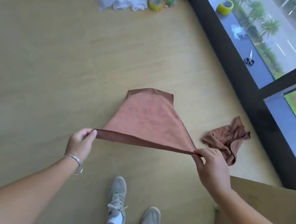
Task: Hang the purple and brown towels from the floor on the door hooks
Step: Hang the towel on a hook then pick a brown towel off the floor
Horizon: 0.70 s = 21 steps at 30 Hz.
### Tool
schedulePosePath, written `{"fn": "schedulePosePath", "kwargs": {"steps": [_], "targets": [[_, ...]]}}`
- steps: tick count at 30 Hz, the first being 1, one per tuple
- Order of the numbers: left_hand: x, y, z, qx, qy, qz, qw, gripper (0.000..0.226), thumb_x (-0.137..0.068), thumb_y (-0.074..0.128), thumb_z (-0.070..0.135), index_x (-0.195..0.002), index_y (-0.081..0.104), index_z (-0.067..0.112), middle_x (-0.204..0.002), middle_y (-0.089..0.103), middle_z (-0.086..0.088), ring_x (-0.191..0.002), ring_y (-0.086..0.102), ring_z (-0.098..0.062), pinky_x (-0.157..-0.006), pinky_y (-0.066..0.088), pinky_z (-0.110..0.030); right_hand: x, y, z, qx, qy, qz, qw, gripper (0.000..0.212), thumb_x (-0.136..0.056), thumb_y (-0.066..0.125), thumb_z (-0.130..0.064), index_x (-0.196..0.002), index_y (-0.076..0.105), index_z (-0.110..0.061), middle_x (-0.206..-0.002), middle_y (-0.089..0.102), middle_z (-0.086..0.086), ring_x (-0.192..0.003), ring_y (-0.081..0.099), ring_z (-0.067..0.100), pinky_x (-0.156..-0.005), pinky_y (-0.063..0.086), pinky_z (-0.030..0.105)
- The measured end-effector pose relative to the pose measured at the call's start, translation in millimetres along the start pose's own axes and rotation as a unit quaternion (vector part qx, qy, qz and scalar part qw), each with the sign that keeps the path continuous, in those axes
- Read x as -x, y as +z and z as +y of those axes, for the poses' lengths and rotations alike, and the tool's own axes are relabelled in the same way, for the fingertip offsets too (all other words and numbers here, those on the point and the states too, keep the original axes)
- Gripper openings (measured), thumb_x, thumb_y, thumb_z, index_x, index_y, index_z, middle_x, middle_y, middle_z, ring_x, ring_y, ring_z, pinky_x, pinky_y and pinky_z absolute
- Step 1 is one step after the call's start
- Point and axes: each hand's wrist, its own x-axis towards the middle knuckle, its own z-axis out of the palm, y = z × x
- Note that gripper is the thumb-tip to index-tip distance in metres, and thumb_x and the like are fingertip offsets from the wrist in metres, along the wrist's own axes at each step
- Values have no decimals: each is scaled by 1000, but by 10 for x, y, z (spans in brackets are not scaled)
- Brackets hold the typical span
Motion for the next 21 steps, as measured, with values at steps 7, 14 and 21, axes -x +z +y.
{"fn": "schedulePosePath", "kwargs": {"steps": [7,14,21], "targets": [[318,250,-1374,-73,-69,-57,993,16,-91,60,23,-79,68,16,-46,40,10,-40,32,-6,-39,27,-20,733,882,473,42,45,-119,991,6,-79,76,-24,-79,70,-25,-74,65,-9,-76,57,20,-56,43,29],[-129,727,-1938,-87,-75,-70,991,18,-90,61,27,-73,67,25,-65,67,6,-59,57,-7,-59,43,-22,699,1620,784,62,86,-173,979,6,-84,69,-28,-79,65,-30,-72,60,-11,-74,56,15,-55,34,27],[-1272,1516,-2201,-83,0,-73,994,15,-90,60,27,-77,66,23,-75,68,-10,-71,60,-26,-72,47,-36,-302,2553,1129,5,105,-153,983,3,-88,63,-27,-86,66,-27,-86,65,-2,-81,60,24,-66,46,34]]}}
